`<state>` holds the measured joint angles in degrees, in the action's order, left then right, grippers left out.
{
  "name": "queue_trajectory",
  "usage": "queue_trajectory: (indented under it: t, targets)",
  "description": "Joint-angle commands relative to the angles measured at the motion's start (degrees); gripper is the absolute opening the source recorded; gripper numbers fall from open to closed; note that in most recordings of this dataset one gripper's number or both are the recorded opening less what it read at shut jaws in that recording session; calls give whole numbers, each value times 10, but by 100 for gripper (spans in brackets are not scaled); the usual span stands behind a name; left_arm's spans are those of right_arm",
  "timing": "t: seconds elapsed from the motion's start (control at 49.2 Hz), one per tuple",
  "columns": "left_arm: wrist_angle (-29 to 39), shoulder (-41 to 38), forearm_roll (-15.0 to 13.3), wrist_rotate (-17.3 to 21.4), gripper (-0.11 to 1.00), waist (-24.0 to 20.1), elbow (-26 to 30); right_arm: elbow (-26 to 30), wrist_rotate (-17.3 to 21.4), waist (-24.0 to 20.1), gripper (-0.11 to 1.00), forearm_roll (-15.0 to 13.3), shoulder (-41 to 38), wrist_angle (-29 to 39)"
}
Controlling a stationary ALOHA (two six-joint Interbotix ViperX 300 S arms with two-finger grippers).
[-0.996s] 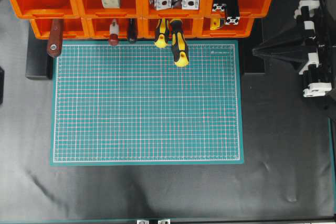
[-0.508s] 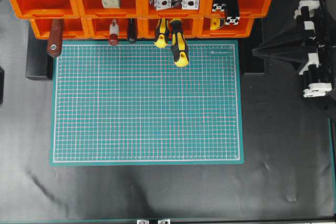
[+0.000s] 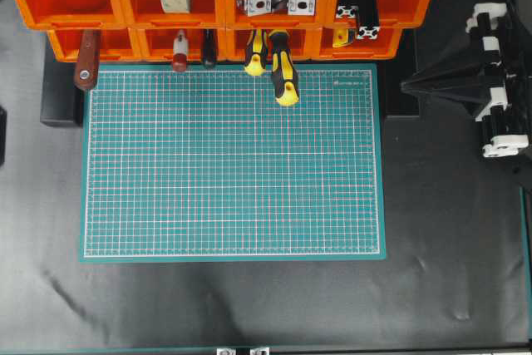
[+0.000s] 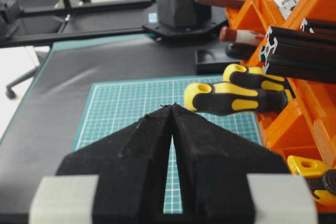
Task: Pick foam from container rack with left arm.
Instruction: 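Close the left gripper on the wide clear 3M tape roll, then lift the tape roll out of the bin and carry it over the mat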
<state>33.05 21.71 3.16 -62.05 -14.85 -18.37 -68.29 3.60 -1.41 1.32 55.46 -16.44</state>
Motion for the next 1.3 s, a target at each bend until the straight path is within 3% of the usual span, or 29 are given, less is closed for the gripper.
queue_trajectory:
  t: [0.0, 0.305, 0.427, 0.528, 0.65, 0.691, 1.016, 1.179, 1.28]
  targets:
    - [-13, -10, 2, -1, 90, -3, 29, 15, 0, -4, 0, 1, -3, -10]
    - [-14, -18, 2, -3, 89, -3, 35, 14, 1, -13, 0, 1, 0, -10]
    - [-14, -17, 2, -2, 83, -3, 32, 14, 1, -13, 0, 1, 1, -10]
    - [-15, -15, 2, 0, 66, -3, 26, 15, 1, -12, 0, 1, 1, -10]
    - [-26, -11, 2, 7, 33, -3, 21, 14, 1, -12, 0, 1, 1, -10]
    - [-39, -8, 2, 7, 26, -3, 18, 14, 1, -13, 0, 1, 0, -10]
    - [-226, 35, 2, 6, 26, 6, -13, 14, 1, -13, 0, 2, 2, -10]
    - [-326, 53, 3, 12, 26, 51, -14, 14, 1, -12, 0, 1, 4, -10]
    - [-351, 62, 4, 41, 26, 97, -23, 14, 1, -13, 0, 2, 4, -8]
